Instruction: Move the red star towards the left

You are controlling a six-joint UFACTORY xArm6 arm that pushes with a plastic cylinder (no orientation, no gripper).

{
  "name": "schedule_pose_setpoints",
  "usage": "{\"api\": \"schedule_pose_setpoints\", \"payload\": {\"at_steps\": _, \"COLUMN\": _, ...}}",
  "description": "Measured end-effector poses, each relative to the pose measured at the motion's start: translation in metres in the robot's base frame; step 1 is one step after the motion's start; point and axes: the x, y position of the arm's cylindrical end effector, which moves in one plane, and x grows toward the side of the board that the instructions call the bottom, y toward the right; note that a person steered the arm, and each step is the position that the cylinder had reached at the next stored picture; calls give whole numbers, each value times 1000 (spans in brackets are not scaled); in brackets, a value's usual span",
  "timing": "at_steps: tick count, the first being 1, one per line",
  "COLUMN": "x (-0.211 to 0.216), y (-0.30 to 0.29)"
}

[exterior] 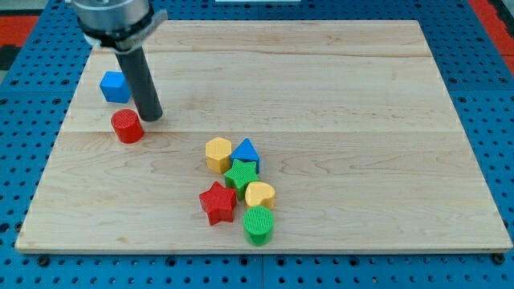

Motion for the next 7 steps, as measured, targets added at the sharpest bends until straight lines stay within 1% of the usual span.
{"api": "schedule_pose_setpoints", "payload": {"at_steps": 1, "x": 64, "y": 38}}
{"api": "schedule_pose_setpoints", "payload": {"at_steps": 2, "x": 63, "y": -2}}
{"api": "schedule_pose_setpoints", "payload": {"at_steps": 3, "x": 13, "y": -42}}
{"api": "schedule_pose_setpoints", "payload": {"at_steps": 4, "x": 28, "y": -34}}
{"api": "schedule_pose_setpoints", "payload": {"at_steps": 5, "x": 38, "y": -10}}
{"api": "schedule_pose_setpoints", "payload": {"at_steps": 6, "x": 37, "y": 44}}
{"api": "schedule_pose_setpoints", "payload": {"at_steps": 7, "x": 37, "y": 112}}
